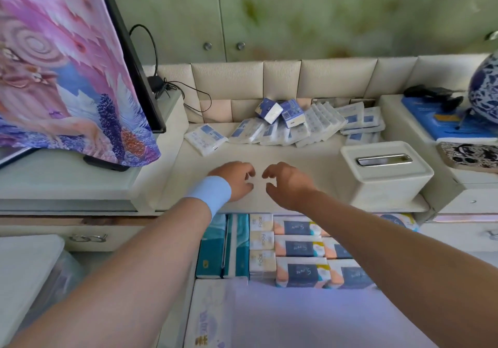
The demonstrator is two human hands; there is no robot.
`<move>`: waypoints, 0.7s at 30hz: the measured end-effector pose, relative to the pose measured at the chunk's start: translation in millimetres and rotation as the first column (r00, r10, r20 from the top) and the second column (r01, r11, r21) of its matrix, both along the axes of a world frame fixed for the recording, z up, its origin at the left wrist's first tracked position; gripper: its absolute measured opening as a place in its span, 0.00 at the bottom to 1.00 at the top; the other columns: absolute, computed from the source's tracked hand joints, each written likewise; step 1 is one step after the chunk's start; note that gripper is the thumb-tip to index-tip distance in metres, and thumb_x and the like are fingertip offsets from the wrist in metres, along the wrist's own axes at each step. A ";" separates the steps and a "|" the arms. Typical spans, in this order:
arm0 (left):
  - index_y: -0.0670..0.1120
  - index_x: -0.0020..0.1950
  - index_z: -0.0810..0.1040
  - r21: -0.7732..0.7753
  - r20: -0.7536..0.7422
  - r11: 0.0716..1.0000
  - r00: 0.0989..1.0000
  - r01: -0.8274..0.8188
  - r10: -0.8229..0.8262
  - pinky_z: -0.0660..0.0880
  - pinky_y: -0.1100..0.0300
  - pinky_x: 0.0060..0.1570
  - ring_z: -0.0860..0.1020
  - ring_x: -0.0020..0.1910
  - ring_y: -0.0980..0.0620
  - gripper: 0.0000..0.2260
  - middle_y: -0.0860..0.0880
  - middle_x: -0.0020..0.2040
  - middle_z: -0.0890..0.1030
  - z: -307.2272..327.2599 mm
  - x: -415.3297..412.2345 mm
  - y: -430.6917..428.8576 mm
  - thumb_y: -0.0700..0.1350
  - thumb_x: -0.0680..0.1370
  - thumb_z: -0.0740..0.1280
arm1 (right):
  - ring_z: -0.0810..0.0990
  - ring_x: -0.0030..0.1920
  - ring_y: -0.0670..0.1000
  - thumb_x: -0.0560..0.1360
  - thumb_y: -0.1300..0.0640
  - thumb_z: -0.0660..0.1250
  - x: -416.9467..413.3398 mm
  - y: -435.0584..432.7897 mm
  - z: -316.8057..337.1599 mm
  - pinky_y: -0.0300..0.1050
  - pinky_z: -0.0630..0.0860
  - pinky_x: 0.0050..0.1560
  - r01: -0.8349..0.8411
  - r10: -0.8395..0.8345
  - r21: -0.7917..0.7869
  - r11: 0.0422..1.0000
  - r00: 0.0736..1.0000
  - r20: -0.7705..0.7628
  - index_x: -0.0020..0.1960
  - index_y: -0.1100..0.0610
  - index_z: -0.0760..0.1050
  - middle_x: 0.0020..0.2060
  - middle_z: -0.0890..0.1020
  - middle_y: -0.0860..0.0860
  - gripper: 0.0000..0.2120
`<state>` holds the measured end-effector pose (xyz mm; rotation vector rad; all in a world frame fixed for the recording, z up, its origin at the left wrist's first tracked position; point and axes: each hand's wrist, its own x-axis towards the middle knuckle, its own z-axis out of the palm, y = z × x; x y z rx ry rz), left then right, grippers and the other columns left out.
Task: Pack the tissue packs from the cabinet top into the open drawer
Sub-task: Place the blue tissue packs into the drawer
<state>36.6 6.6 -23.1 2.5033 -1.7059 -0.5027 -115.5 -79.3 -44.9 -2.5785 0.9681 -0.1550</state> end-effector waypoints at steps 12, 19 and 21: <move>0.51 0.69 0.70 -0.278 -0.099 0.948 0.986 -0.153 0.131 0.72 0.52 0.54 0.74 0.62 0.42 0.20 0.47 0.67 0.72 4.2 53.3 -150.2 0.51 0.77 0.65 | 0.69 0.65 0.59 0.75 0.58 0.64 78.9 -130.3 9.2 0.51 0.70 0.60 0.093 -0.120 -0.276 0.957 0.989 -0.082 0.72 0.50 0.65 0.66 0.66 0.55 0.26; 0.49 0.71 0.66 -0.295 -0.151 0.934 0.975 -0.200 0.161 0.70 0.54 0.49 0.74 0.62 0.42 0.23 0.47 0.67 0.71 -17.0 77.5 -188.9 0.45 0.77 0.64 | 0.66 0.68 0.60 0.75 0.39 0.63 128.7 -201.5 9.4 0.55 0.66 0.64 0.126 -0.212 -0.413 0.902 0.962 -0.170 0.73 0.43 0.60 0.68 0.67 0.56 0.29; 0.50 0.74 0.63 -0.294 -0.130 0.935 0.978 -0.197 0.165 0.70 0.52 0.54 0.71 0.66 0.43 0.26 0.48 0.70 0.68 -23.9 85.9 -190.6 0.41 0.76 0.63 | 0.68 0.66 0.58 0.74 0.34 0.62 141.2 -210.7 5.3 0.56 0.63 0.63 0.157 -0.240 -0.395 0.905 0.955 -0.172 0.69 0.44 0.64 0.64 0.73 0.53 0.28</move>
